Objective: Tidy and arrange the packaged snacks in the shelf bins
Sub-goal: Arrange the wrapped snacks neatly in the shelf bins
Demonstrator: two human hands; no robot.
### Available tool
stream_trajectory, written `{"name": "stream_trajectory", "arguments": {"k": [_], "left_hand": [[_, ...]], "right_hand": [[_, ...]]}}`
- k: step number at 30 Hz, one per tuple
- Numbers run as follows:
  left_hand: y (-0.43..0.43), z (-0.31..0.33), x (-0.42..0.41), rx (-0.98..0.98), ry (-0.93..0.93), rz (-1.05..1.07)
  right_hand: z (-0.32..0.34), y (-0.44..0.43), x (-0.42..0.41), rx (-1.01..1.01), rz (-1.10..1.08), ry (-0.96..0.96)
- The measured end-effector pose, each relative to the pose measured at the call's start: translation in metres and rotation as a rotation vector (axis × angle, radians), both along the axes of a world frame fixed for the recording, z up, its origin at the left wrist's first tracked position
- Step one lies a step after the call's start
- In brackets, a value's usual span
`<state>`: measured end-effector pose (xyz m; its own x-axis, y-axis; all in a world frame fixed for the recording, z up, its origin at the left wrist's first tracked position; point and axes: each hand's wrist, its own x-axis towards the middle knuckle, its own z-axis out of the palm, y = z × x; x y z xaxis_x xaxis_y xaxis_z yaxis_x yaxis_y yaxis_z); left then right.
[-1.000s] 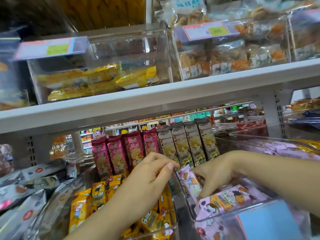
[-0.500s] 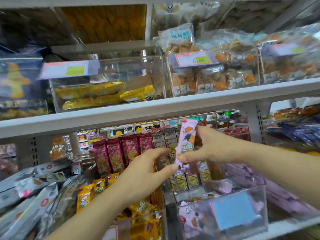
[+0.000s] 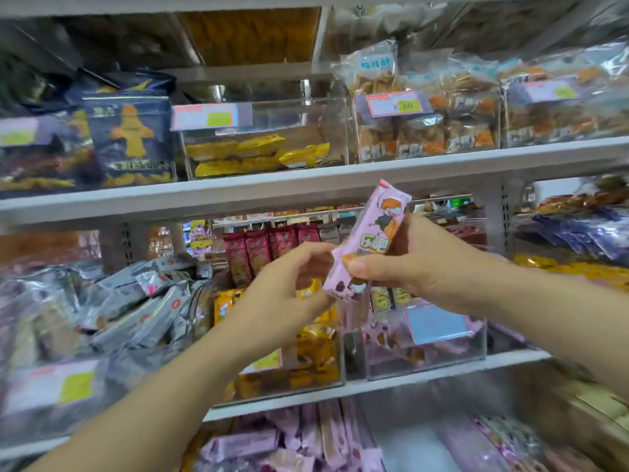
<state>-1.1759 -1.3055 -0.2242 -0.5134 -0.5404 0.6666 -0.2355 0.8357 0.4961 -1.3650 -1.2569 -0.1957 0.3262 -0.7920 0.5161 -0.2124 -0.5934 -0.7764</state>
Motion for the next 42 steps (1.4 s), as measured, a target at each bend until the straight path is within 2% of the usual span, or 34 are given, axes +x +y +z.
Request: {"name": "stream_trajectory", "arguments": {"k": [5, 12, 15, 18, 21, 25, 31, 33, 36, 40, 42], "left_hand": [[0.029, -0.023, 0.015, 0.074, 0.007, -0.044], [0.050, -0.086, 0.045, 0.198, -0.046, 0.019], [0.046, -0.122, 0.058, 0.241, -0.141, 0.087], [0.035, -0.152, 0.069, 0.195, -0.254, 0.172], [0.017, -0.176, 0.076, 0.202, -0.357, 0.283], [0.000, -0.192, 0.072, 0.228, -0.368, 0.337], [-0.016, -0.210, 0.052, 0.322, -0.388, 0.388], [-0.020, -0.217, 0.046, 0.270, -0.522, 0.448], [-0.022, -0.222, 0.042, 0.060, -0.789, 0.586], [-0.024, -0.224, 0.040, -0.071, -0.892, 0.625], [-0.024, -0.226, 0.040, -0.041, -0.912, 0.575]], "right_hand": [[-0.023, 0.023, 0.022, 0.063, 0.049, -0.153], [-0.102, 0.027, 0.052, 0.157, 0.094, -0.283], [-0.138, 0.025, 0.055, 0.166, 0.051, -0.176], [-0.170, 0.015, 0.046, 0.247, -0.057, -0.081], [-0.197, -0.001, 0.033, 0.300, -0.128, 0.164], [-0.221, -0.018, 0.026, 0.304, -0.268, 0.426], [-0.248, -0.041, 0.031, 0.174, -0.466, 0.829], [-0.251, -0.044, 0.032, 0.120, -0.486, 0.899], [-0.257, -0.044, 0.034, 0.010, -0.466, 0.990], [-0.266, -0.047, 0.033, -0.081, -0.424, 1.071], [-0.268, -0.049, 0.032, -0.086, -0.410, 1.072]]}}
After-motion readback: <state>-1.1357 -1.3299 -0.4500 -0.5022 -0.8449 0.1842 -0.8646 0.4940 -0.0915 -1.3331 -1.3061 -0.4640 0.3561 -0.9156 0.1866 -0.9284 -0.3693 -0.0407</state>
